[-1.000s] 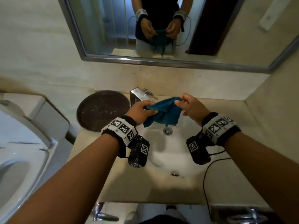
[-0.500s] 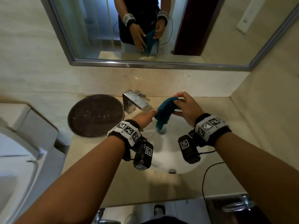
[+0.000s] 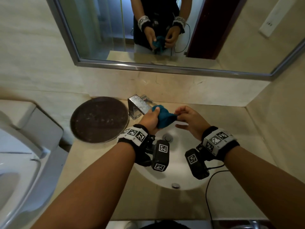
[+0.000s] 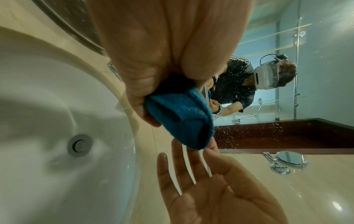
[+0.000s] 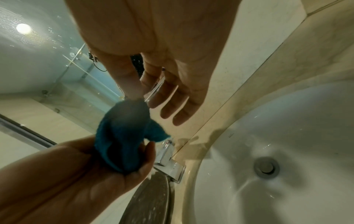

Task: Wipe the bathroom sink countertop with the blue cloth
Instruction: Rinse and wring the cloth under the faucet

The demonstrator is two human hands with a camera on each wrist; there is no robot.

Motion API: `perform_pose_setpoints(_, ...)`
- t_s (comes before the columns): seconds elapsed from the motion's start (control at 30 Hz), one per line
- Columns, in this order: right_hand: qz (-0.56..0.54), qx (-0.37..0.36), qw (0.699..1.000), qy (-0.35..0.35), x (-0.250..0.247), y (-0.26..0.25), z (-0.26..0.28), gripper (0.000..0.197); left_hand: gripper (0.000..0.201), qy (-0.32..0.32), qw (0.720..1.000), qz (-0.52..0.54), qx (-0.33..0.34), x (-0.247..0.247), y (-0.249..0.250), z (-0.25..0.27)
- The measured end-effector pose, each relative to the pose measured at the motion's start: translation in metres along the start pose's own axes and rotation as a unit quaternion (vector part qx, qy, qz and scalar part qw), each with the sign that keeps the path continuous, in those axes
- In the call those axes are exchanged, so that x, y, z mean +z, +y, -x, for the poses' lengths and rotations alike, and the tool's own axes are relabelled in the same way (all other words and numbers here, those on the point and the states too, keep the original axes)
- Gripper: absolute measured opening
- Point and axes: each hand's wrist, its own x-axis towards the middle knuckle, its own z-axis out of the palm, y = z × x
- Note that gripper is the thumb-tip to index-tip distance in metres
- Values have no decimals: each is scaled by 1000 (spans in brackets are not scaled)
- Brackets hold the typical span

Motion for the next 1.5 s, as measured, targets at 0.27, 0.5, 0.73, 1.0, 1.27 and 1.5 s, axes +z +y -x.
perform_pose_setpoints(0.27,39,113,987,-108,17,0,-15,28,18,-51,997,-60,26,3,5,2)
perform_pose_setpoints(0.5,22,90,993,-78,18,9,-22,5,6,-17,989,-129,72,-5,1,1)
perform_pose_setpoints(0.73,-84,179,955,-221,5,7,-25,43,13,-48,987,-104,114,-12,-1,3)
perform_pose_setpoints(1.0,-87,200,927,-304,17,3,-28,31,16,-136,985,-52,92,-17,3,7)
perform_pose_setpoints(1.27,344,21,913,-219,37,10,-28,8,24,-36,977,-160,136,-14,-3,-1)
perform_pose_setpoints(1.5,537,-68,816,-200,42,6,-29,12,28,37,971,-208,114,-9,-3,-4)
